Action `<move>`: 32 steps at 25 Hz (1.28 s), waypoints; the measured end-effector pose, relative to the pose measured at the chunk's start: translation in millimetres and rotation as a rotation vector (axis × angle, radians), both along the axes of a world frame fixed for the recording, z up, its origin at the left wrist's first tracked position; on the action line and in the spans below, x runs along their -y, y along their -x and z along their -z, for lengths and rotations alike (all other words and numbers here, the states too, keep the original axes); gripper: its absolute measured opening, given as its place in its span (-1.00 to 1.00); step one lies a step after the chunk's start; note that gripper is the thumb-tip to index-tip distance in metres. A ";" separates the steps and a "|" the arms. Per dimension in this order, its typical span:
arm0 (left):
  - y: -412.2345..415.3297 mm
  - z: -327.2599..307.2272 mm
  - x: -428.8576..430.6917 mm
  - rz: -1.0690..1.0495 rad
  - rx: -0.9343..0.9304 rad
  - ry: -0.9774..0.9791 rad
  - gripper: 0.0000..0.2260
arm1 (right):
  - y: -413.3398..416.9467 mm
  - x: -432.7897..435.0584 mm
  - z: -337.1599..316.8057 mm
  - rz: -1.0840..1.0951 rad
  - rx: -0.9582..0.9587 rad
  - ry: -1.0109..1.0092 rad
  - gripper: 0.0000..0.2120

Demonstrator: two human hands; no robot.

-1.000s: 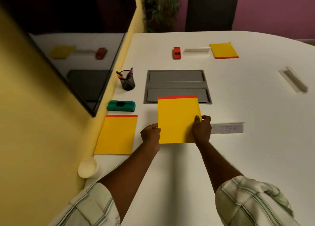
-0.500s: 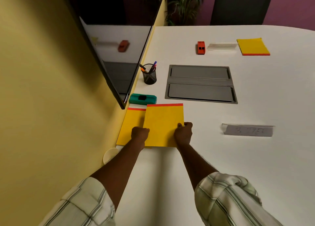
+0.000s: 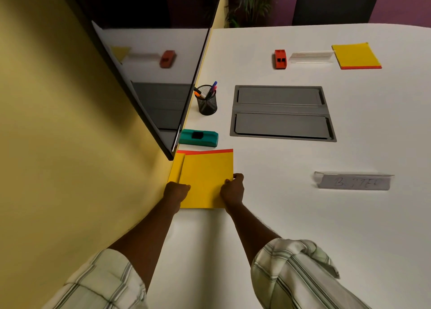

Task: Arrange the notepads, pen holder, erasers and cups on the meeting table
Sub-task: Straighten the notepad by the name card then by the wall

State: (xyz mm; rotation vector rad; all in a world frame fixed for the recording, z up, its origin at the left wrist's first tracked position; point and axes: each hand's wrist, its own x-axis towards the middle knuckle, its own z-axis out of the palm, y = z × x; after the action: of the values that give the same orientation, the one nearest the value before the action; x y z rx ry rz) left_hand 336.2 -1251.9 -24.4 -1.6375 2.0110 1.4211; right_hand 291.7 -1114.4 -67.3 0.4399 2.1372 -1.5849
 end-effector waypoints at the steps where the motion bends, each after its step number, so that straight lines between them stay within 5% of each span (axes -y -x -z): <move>1: -0.1 3.8 3.7 -0.003 0.006 0.005 -0.58 | 0.1 3.3 0.7 -0.012 0.001 0.001 -0.76; 4: 0.2 17.1 16.8 0.018 0.028 0.018 -0.73 | 1.1 12.4 3.0 -0.049 0.011 -0.006 -0.76; 14: -1.6 35.6 33.4 0.095 0.093 0.217 -0.69 | -3.7 38.9 4.9 -0.248 0.148 -0.270 -0.69; 17: -0.5 29.5 22.9 0.251 0.186 0.353 -0.83 | -5.7 41.2 4.9 -0.241 0.140 -0.254 -0.68; 20: -2.5 29.6 16.1 0.375 0.239 0.454 -0.61 | -9.3 42.4 4.4 -0.217 0.102 -0.240 -0.70; 27: -13.3 31.9 3.9 0.570 0.258 0.724 -0.66 | -15.3 44.1 0.5 -0.097 0.088 -0.178 -0.67; 32: -14.6 29.9 -3.0 0.410 0.343 0.495 -0.58 | -14.0 43.4 -2.7 -0.072 0.132 -0.206 -0.65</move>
State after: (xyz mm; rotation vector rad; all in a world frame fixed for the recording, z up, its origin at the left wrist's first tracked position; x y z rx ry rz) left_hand 350.8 -1248.9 -54.3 -1.3756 2.4072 0.4917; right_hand 305.7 -1157.8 -64.6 0.5128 2.1972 -1.2659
